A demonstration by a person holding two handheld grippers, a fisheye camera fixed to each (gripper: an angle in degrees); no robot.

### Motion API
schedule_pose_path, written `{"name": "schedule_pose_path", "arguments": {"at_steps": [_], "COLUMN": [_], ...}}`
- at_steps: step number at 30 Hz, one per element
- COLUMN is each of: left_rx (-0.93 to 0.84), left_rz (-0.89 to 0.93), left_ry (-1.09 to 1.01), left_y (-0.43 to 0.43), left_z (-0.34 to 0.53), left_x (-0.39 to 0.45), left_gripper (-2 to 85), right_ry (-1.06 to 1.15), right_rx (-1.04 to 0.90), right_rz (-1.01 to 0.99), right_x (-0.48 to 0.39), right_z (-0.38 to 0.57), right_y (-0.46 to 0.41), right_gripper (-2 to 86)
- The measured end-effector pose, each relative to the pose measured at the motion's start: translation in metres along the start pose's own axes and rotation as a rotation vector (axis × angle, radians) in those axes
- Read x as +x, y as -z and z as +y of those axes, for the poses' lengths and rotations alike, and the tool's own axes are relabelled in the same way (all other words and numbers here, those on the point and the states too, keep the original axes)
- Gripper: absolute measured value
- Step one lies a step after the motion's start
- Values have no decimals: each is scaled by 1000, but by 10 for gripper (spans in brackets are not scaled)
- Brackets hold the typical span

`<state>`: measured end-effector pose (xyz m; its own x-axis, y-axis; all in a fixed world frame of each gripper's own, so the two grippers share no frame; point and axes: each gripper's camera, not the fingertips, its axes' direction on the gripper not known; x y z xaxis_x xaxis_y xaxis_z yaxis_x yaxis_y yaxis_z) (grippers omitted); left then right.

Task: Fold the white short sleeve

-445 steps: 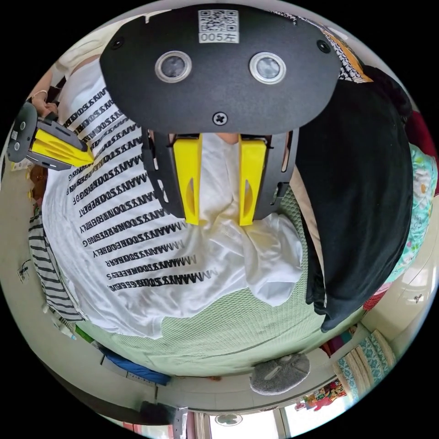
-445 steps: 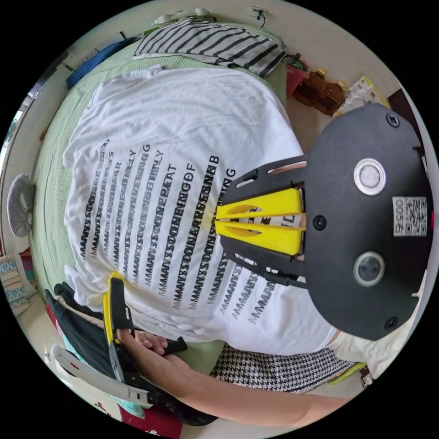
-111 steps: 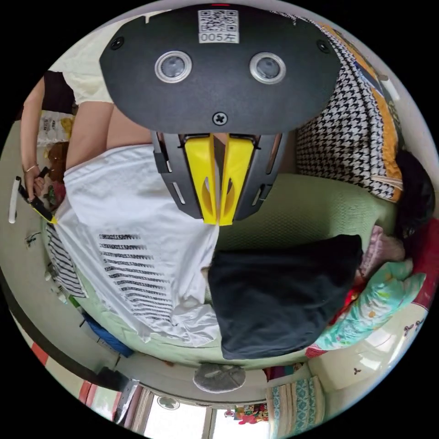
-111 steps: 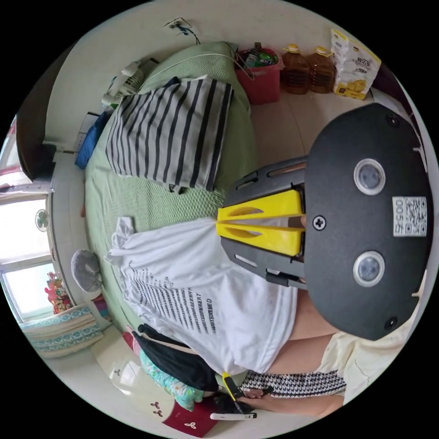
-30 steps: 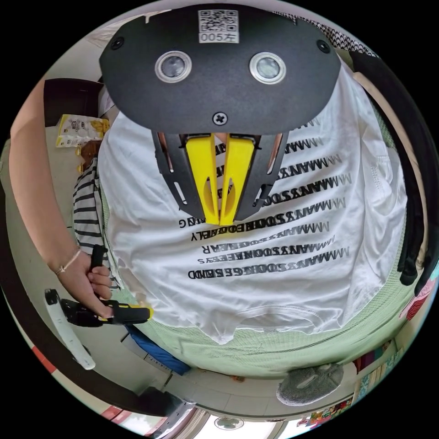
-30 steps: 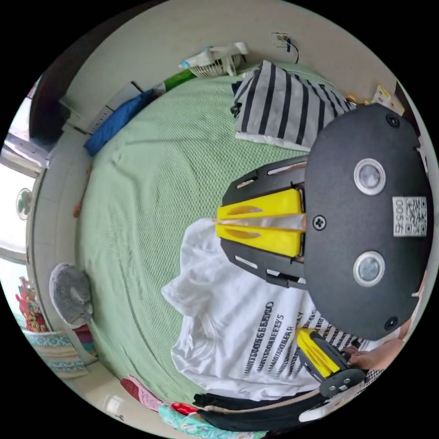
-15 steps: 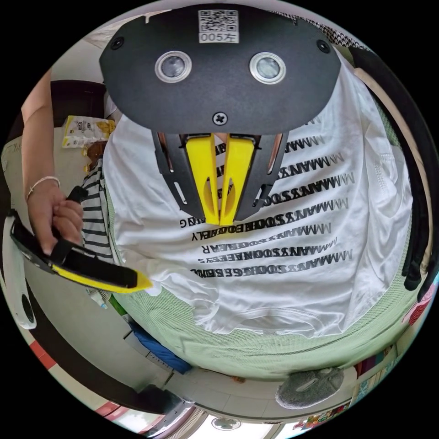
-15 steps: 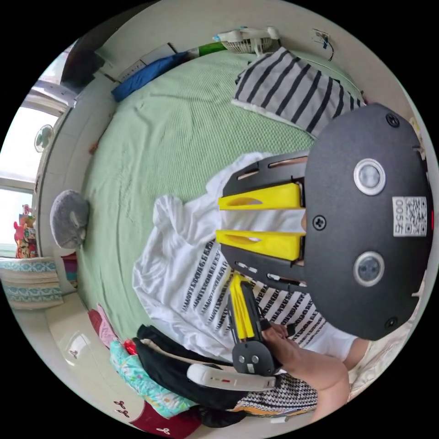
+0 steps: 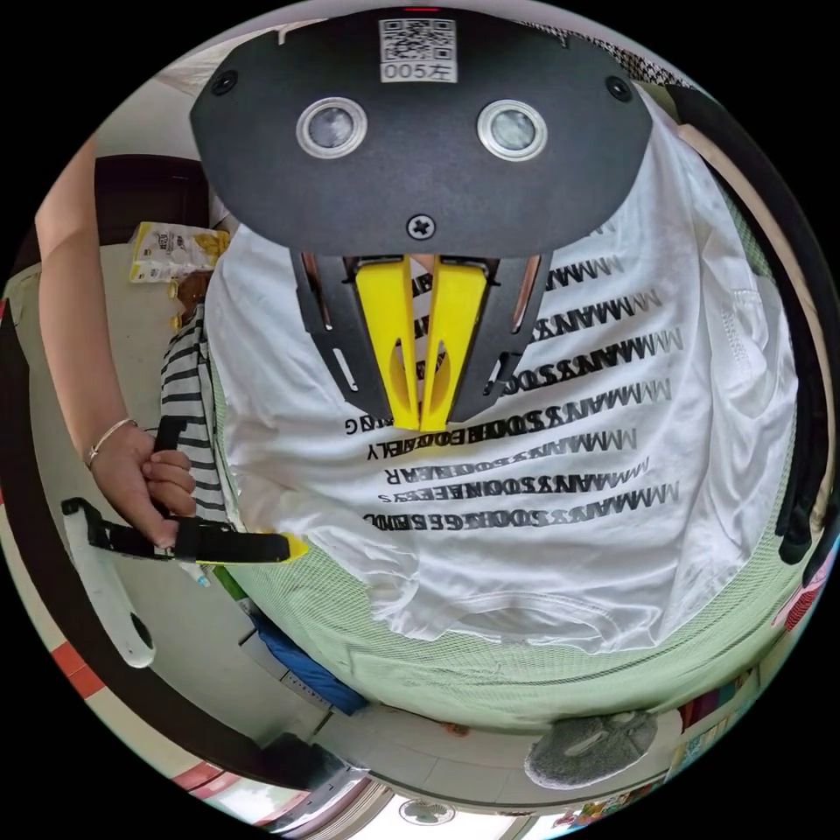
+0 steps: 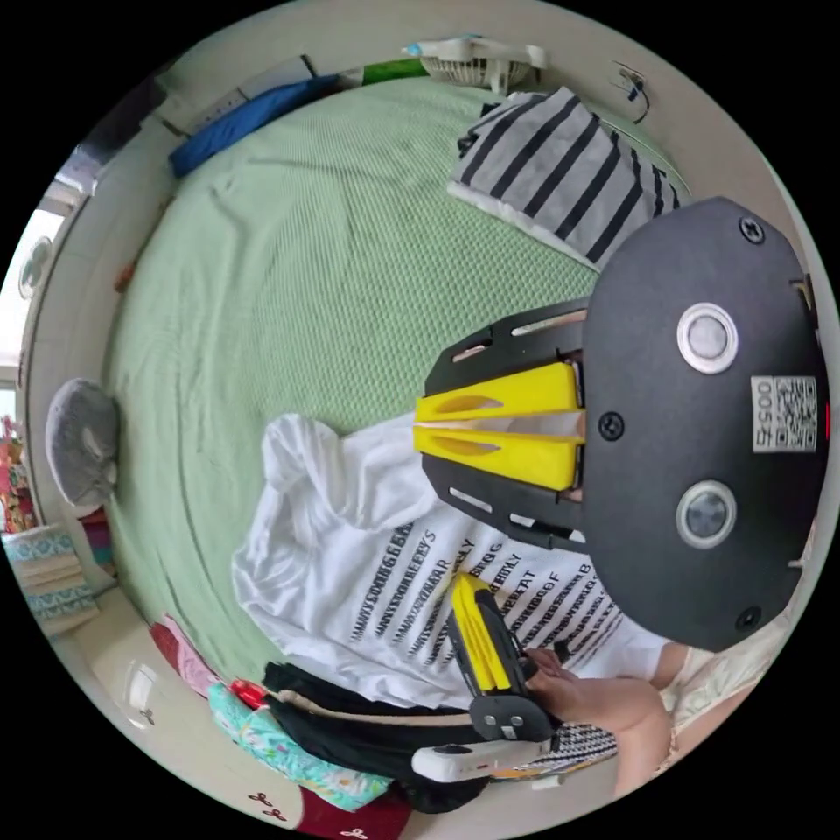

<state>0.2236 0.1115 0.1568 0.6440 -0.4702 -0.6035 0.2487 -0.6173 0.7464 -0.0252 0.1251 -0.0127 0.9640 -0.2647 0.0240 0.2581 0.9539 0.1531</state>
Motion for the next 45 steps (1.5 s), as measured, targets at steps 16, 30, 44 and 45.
{"name": "schedule_pose_path", "arguments": {"at_steps": [16,30,44,45], "left_rx": [22,23,23,24], "left_rz": [-8,-7,-4,-8], "left_ry": [-2,4,9,7], "left_y": [-9,-13,-10,-10], "left_z": [-1,-1,-2,-2], "left_x": [1,-2,-4,-3], "left_gripper": [-5,-6,-5,-5], "right_ry": [-515,-435,-350,-349], "right_rx": [88,26,-45,-68], "right_rz": [173,-74,80,103], "right_x": [124,158,121,118], "right_z": [6,59,34,39], "right_y": [-2,-5,-13,-8], "right_gripper": [24,49,-13,-15]}}
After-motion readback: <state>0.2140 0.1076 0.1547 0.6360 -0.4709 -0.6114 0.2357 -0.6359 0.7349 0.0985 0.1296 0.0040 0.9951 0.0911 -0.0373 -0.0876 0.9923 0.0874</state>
